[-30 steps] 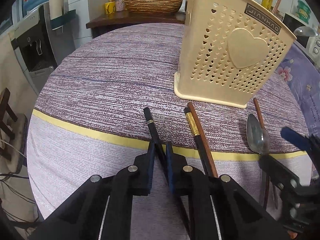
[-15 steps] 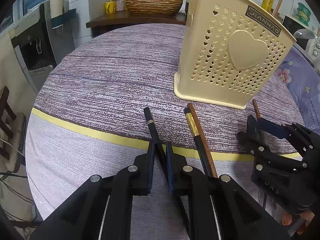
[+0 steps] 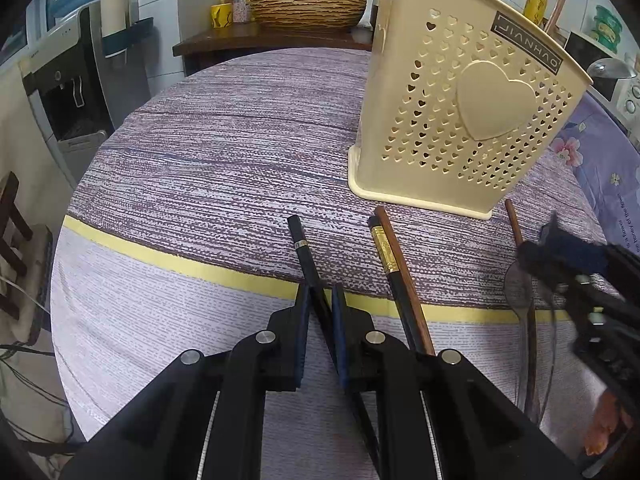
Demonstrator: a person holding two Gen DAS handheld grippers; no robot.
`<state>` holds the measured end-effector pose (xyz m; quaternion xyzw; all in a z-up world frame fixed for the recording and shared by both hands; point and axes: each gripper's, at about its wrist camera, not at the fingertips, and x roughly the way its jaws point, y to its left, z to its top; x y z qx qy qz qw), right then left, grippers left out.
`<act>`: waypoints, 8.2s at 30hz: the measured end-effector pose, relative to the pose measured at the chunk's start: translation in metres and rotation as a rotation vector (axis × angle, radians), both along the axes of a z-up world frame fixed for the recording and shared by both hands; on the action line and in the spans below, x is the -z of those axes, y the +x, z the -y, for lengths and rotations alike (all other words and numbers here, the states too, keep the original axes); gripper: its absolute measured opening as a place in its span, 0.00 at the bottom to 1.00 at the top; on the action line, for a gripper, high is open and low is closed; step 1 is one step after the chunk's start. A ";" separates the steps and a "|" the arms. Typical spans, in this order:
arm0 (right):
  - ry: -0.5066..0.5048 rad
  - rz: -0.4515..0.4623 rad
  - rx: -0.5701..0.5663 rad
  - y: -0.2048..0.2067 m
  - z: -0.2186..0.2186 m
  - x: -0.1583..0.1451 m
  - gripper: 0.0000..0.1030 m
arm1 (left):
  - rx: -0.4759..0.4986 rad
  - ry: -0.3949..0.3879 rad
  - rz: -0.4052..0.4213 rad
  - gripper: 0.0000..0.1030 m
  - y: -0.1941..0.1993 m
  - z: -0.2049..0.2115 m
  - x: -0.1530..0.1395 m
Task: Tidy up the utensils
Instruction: 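Lift the black chopstick with the left tool while the right tool grasps a steel spoon, then lower the chopstick and spoon into the beige holder and open both tools, then move the left tool to a gold-tipped black chopstick while the right tool approaches a brown chopstick, then close the left tool on the black chopstick while the right tool closes on the brown one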
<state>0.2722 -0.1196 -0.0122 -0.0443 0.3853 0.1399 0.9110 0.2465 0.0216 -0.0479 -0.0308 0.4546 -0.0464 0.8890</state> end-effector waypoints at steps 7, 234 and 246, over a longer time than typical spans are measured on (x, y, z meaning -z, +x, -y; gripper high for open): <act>0.113 0.083 -0.010 -0.037 0.024 -0.048 0.37 | -0.001 -0.014 -0.005 0.12 0.001 -0.003 -0.001; 0.072 -0.091 0.126 0.041 0.049 0.033 0.08 | 0.000 -0.019 0.000 0.08 0.032 0.021 -0.007; 0.284 0.060 0.099 -0.020 0.102 -0.050 0.08 | 0.028 -0.126 0.243 0.08 -0.023 -0.003 -0.103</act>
